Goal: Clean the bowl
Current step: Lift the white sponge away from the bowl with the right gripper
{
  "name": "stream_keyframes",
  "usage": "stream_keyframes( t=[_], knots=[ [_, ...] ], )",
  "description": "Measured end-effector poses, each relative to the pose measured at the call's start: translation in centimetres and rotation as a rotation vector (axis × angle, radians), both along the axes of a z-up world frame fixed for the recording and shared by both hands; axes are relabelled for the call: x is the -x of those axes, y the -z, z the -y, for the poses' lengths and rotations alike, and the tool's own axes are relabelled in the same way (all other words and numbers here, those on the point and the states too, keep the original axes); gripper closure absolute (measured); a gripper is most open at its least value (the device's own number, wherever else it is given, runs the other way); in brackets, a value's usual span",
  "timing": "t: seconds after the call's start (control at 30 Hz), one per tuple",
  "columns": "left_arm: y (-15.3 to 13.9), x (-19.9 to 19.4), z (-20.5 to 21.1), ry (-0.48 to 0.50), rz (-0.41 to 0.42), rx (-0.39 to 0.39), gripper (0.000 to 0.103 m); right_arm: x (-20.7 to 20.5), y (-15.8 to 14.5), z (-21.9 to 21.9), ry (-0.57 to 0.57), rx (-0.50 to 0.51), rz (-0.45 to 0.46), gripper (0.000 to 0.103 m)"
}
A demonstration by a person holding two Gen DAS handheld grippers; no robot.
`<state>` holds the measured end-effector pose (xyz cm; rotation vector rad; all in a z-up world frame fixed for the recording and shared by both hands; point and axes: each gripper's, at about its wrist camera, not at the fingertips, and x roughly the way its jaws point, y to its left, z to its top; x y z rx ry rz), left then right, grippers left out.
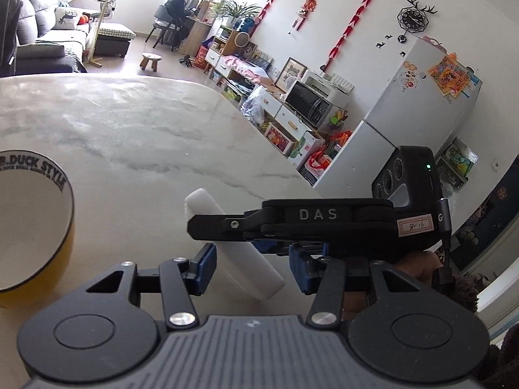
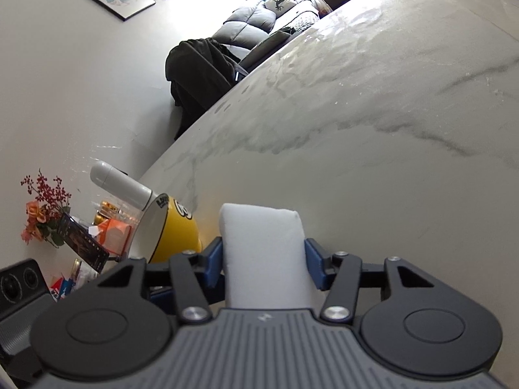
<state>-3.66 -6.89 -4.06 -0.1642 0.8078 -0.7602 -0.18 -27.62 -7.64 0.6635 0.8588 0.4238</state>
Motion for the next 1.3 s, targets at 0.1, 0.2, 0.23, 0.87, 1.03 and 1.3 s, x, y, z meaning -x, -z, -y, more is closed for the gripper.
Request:
stream_keyframes(
  t=[0.1, 0.2, 0.23, 0.87, 1.03, 1.3],
  knots=[
    [0.1, 0.0, -0.1, -0.002, -0.013, -0.017, 0.052, -0.3, -0.1, 0.4, 0.015, -0.034, -0.002, 0.049],
    [0.4, -0.1, 0.1, -0.008, -0.014, -0.025, 0.052, -0.9, 0.0, 0.8, 0.012, -0.103, -0.020, 0.048],
    [0.3, 0.0, 0.2, -0.001, -0.014, -0.026, 0.052, -1.1, 0.2, 0.7, 0.016, -0.107, -0.029, 0.047],
    [0.8, -0.4, 4.0, -0.062, 0.020, -0.237, 0.078, -2.7, 0.3, -0.1, 0.026, -0.076, -0.055, 0.042],
    [0.3, 0.0, 5.1, -0.054, 0.084, -0.298, 0.078, -1.9, -1.6, -0.2, 0.044, 0.091, 0.010, 0.039],
    [0.7, 0.6, 6.4, -0.013, 0.122, -0.317, 0.078, -1.4, -2.7, -0.7, 0.028, 0.233, 0.040, 0.052]
  ],
)
